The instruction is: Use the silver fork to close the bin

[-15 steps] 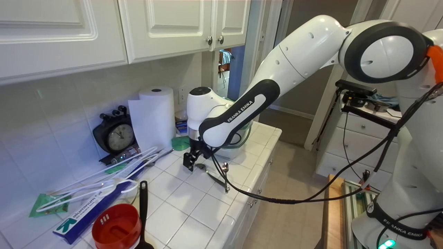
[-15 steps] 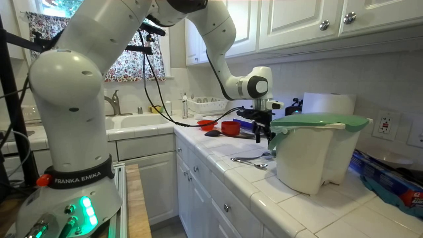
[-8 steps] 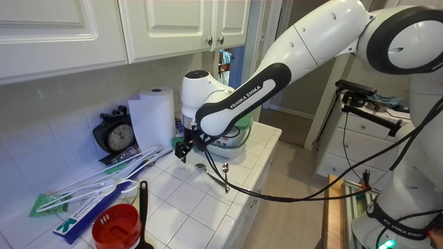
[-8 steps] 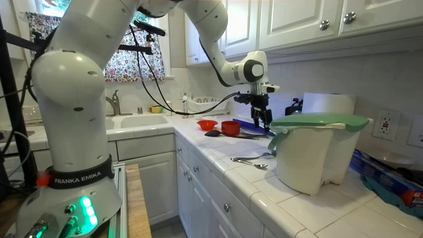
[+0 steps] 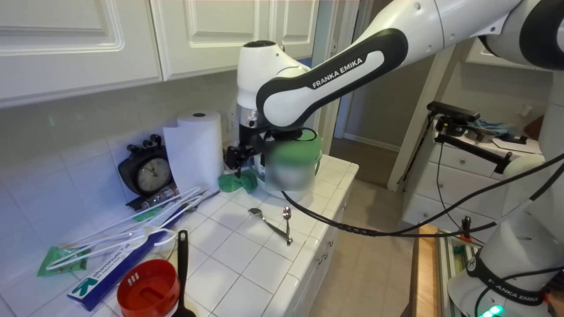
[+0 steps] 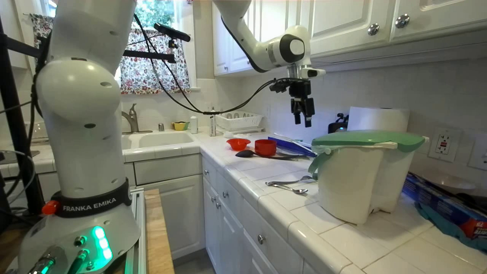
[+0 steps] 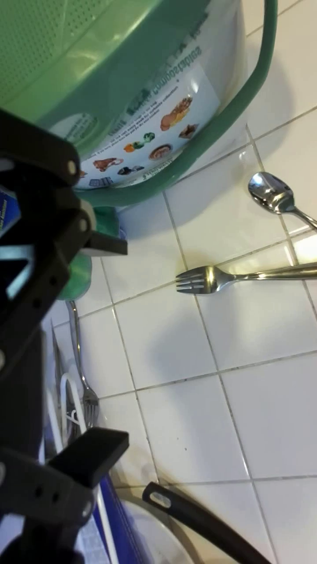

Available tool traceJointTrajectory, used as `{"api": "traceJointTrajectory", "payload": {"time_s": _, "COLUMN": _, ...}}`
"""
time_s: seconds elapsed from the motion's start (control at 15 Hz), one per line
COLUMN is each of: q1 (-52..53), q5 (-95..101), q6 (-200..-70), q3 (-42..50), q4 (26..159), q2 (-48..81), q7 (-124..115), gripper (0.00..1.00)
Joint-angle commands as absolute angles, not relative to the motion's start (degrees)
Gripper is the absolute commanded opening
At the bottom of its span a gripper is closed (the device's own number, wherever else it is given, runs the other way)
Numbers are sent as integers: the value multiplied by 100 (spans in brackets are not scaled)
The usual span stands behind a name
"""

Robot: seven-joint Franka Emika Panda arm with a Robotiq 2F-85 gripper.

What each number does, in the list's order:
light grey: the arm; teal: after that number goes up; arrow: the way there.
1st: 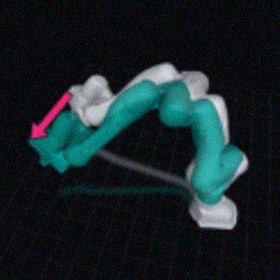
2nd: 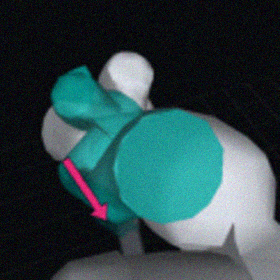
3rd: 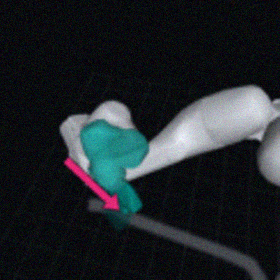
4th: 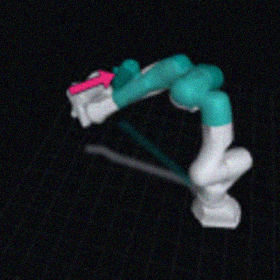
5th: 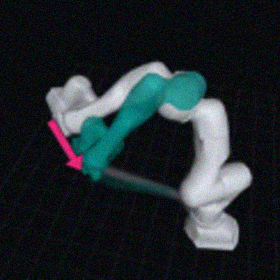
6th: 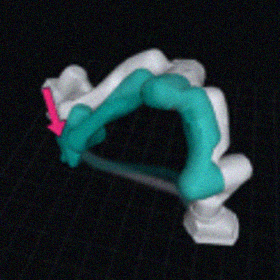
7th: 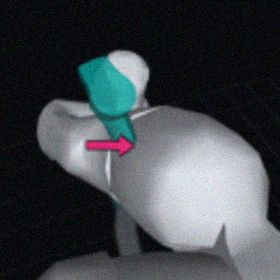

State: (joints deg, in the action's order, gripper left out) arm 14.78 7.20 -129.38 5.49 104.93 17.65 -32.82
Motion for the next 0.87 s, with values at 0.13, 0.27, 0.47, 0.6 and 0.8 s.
{"api": "traceJointTrajectory", "payload": {"time_s": 0.13, "q1": 1346, "q5": 1171, "q6": -12741, "q3": 370, "q4": 10853, "q2": 1039, "q7": -3716, "gripper": 100}}
{"api": "traceJointTrajectory", "payload": {"time_s": 0.27, "q1": 1278, "q5": 1214, "q6": -12745, "q3": 314, "q4": 10982, "q2": 831, "q7": -3680, "gripper": 100}}
{"api": "traceJointTrajectory", "payload": {"time_s": 0.47, "q1": 1150, "q5": 1072, "q6": -12767, "q3": 205, "q4": 10770, "q2": 998, "q7": -3561, "gripper": 100}}
{"api": "traceJointTrajectory", "payload": {"time_s": 0.6, "q1": 1127, "q5": 1073, "q6": -12768, "q3": 190, "q4": 10850, "q2": 896, "q7": -3566, "gripper": 100}}
{"api": "traceJointTrajectory", "payload": {"time_s": 0.8, "q1": 1121, "q5": 1074, "q6": -12769, "q3": 180, "q4": 10912, "q2": 866, "q7": -3576, "gripper": 100}}
